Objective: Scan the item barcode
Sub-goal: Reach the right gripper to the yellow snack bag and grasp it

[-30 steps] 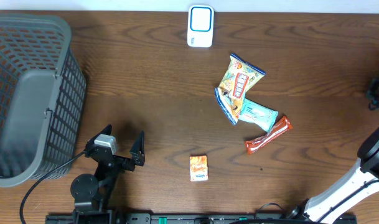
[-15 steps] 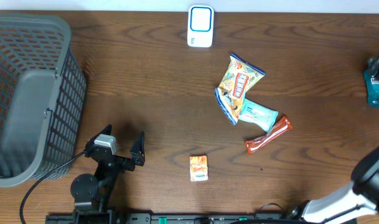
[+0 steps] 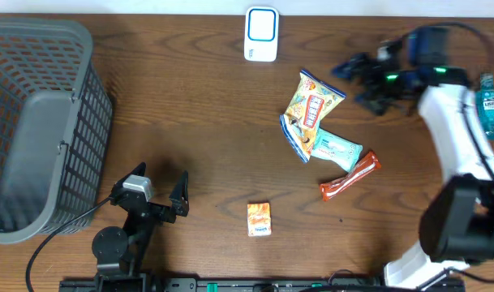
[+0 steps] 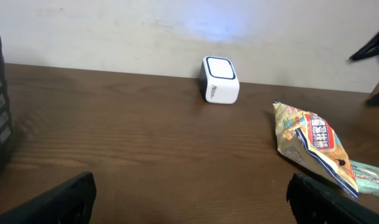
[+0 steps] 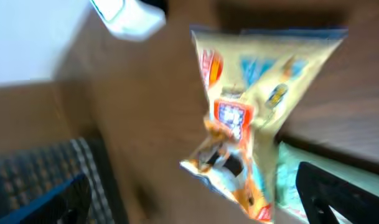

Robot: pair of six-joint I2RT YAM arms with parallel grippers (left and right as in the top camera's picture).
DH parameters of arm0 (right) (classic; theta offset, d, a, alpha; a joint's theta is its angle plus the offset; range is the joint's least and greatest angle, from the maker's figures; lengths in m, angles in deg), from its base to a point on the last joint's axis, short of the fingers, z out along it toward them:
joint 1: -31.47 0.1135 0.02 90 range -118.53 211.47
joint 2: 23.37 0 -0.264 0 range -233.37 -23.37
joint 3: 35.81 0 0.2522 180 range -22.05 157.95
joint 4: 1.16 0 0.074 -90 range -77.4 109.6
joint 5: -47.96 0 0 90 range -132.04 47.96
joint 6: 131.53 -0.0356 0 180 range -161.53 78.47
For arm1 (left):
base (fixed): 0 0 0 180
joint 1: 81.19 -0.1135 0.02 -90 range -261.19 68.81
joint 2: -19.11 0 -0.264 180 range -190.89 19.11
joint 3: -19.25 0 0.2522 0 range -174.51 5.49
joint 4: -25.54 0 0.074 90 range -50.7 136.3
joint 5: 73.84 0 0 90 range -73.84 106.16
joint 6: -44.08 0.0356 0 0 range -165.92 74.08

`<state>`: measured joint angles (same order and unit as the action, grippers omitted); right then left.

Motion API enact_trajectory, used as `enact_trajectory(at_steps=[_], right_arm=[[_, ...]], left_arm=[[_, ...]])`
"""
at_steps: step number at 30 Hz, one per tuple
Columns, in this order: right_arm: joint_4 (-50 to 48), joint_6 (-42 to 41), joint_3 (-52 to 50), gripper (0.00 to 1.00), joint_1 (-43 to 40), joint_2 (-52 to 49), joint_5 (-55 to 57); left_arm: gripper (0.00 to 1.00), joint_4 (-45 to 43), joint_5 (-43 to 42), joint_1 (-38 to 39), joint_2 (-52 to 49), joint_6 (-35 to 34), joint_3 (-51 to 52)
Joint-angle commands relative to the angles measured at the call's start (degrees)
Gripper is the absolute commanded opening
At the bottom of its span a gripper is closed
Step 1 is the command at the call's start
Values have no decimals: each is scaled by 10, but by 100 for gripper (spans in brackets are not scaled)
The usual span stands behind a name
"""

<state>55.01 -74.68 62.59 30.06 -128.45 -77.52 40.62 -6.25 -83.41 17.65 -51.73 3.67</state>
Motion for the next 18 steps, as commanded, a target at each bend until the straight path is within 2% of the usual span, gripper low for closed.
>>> enact_trajectory(at_steps=[1,5,14,16,18], right_arm=[[-1,-52,-4,92,64,-38,125],[2,-171,-4,91,125,-68,266],[-18,-222,-4,89,185,-136,435],[-20,-221,-4,83,187,-155,440],[-21,-221,-4,73,187,-177,436]], left_arm=[[98,9,-10,-1,1,-1,16],[98,9,-9,-1,1,-1,16],[98,9,-10,-1,1,-1,16],[98,9,-10,-1,1,-1,16],[98,9,-9,-1,1,-1,16]])
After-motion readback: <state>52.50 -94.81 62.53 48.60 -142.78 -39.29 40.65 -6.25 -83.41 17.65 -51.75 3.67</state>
